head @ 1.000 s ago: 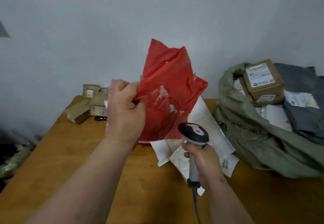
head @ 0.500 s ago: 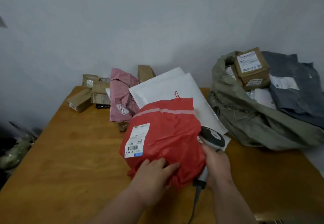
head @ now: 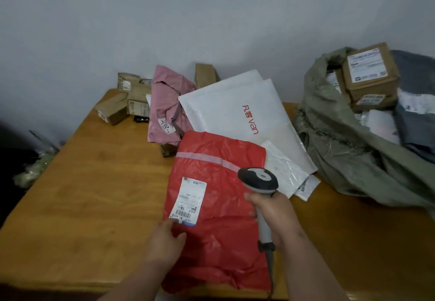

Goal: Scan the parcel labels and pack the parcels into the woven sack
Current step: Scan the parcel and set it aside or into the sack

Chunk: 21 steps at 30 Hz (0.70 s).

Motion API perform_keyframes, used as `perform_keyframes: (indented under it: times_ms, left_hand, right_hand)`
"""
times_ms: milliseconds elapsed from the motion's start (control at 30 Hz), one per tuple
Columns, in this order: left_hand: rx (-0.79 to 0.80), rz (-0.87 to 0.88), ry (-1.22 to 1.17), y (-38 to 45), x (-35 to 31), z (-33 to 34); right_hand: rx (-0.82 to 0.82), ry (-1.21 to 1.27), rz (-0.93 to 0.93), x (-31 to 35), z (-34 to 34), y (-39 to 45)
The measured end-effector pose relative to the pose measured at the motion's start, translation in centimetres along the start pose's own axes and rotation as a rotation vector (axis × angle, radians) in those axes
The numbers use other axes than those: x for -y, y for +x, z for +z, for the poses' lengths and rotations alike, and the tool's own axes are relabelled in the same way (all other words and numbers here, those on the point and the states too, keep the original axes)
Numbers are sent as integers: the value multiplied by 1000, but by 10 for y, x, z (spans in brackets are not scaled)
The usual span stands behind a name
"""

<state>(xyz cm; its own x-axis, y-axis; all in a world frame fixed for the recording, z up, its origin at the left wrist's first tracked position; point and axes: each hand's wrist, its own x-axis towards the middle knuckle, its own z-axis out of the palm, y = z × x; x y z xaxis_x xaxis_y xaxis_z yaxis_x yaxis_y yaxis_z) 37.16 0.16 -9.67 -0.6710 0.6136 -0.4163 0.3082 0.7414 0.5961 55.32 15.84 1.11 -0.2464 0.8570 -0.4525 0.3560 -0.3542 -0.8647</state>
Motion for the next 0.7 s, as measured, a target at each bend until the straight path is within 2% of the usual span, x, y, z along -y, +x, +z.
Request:
perform_keyframes:
  times_ms: [100, 200, 300, 400, 700]
  left_hand:
    - [-66, -240, -20, 7, 18, -5]
    - [-57, -329, -82, 7, 24, -5]
    - [-25, -389, -376, 9, 20, -7]
    - [58, -476, -606, 9, 19, -10]
    - [174, -412, -578, 8, 23, -18]
  right_hand:
    - [166, -21, 102, -7, 18, 1]
    - [299, 40, 246, -14, 36, -2]
    - [405, 62, 354, -19, 47, -8]
    - [429, 80, 419, -22, 55, -18]
    - [351, 218, 494, -26, 60, -40]
